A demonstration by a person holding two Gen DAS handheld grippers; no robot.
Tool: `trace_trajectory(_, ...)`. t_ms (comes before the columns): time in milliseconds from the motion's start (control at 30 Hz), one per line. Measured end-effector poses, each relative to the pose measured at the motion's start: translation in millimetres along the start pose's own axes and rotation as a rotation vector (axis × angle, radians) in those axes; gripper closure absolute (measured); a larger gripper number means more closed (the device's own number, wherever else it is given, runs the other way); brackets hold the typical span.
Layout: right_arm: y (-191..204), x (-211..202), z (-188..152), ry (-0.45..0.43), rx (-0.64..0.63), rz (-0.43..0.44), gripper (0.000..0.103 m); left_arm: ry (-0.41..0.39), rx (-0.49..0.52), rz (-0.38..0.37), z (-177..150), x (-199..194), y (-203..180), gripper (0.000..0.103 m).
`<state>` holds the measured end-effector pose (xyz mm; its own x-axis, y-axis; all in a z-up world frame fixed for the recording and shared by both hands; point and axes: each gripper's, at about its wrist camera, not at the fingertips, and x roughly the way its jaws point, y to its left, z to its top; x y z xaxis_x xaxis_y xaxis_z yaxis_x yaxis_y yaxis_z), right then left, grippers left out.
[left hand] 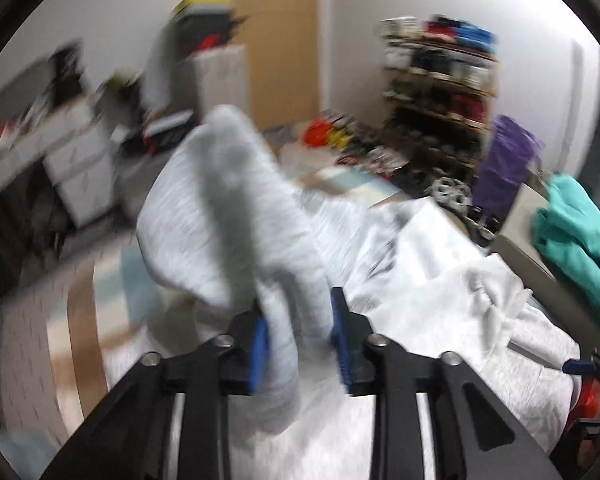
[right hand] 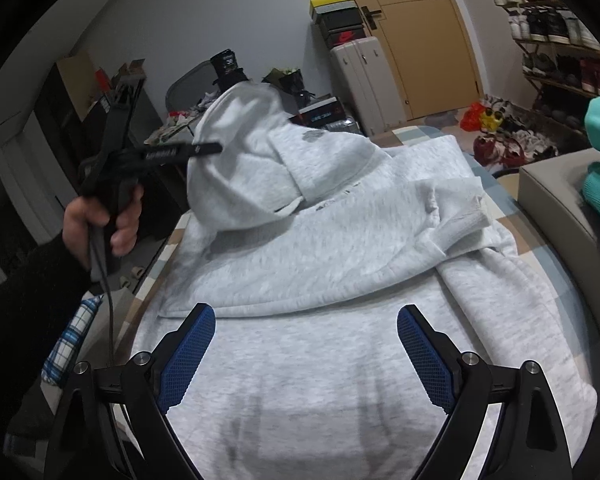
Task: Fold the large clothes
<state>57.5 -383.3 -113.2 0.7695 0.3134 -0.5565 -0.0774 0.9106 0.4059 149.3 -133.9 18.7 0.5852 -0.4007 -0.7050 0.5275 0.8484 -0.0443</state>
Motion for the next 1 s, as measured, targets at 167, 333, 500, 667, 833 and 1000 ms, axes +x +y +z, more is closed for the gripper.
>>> trace_trajectory(167,-3,3,-1,0.014,0.009,-0.007,0.010,0.062,-0.232,-0.075,-32,5,40,0.066)
trace_trajectory(333,-5,7,0,0.016,0.016,-0.004,0.010,0.027,-0.304,-0.108,-64,-6,31,0.066)
trace_trajectory(500,-12,8,41,-0.017,0.077,0.082,0.009,0.046,-0.366,-0.105,-76,6,27,0.066)
trace_trajectory(667,18,57,125,0.050,-0.042,0.033,0.004,0.004,-0.499,-0.141,-80,9,43,0.066)
trace_trajectory(833,71,156,198,0.143,-0.222,-0.078,0.004,0.027,-0.479,-0.119,-86,13,45,0.066)
trace_trajectory(1000,118,271,232,0.274,-0.365,-0.144,0.006,0.063,-0.505,-0.155,-85,23,50,0.066)
